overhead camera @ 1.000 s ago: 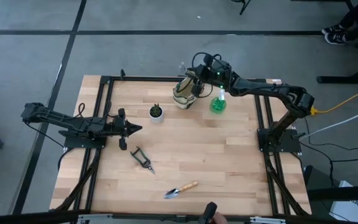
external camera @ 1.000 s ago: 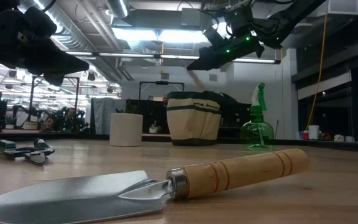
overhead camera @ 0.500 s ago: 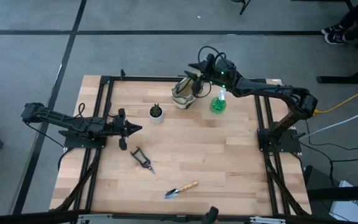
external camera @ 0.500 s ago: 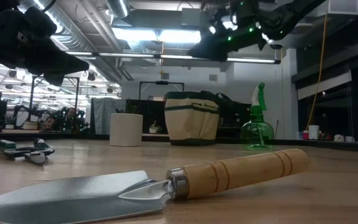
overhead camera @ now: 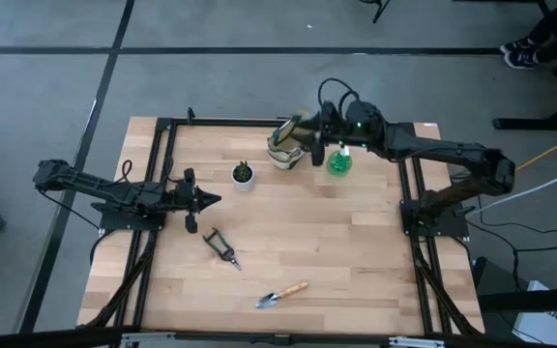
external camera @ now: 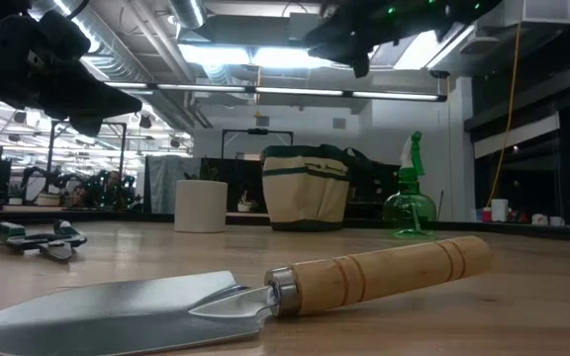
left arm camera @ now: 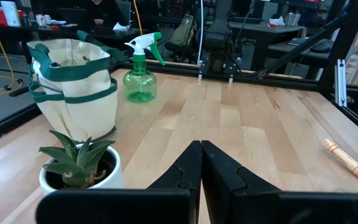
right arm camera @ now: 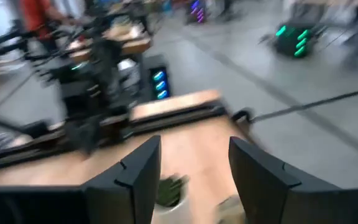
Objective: Pick & Place Garden tools in Gardening bag
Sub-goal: Put the spray bottle into the gardening bag
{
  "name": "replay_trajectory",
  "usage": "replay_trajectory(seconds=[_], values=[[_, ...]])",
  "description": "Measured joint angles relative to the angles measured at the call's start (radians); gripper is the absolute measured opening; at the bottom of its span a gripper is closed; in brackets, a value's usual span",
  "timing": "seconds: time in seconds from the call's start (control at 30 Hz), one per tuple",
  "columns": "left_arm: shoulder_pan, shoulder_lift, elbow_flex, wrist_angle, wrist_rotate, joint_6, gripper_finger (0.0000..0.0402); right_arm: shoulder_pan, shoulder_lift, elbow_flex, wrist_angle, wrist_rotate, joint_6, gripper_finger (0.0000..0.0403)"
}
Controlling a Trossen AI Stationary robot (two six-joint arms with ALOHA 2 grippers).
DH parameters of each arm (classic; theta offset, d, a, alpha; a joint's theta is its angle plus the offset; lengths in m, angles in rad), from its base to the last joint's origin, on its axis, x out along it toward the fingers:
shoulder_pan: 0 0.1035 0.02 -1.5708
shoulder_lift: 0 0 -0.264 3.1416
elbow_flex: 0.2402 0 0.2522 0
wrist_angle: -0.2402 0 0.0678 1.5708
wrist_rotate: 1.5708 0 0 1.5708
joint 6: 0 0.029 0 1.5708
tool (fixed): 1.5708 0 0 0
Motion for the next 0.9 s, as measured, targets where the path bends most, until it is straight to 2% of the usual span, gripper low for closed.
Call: replay_trajectory(seconds=[0.23, 0.43, 0.8, 0.9], values=[[0.0, 0.0, 0.0, 0.0, 0.0, 0.0, 0.0004, 0.155, -0.016, 0.0, -0.237, -0.005, 0.085, 0.019], [0.0, 0.0, 0.0, 0.0, 0.0, 0.0, 0.0004, 0.267, -0.008, 0.0, -0.41, -0.003, 0.079, 0.019], [0.0, 0.0, 0.0, 0.0, 0.0, 0.0, 0.0004, 0.307, -0.008, 0.0, -0.536, -0.001, 0.1, 0.019], [0.0, 0.0, 0.0, 0.0, 0.0, 0.0, 0.0004, 0.307, -0.013, 0.0, -0.552, -0.028, 0.1, 0.019]])
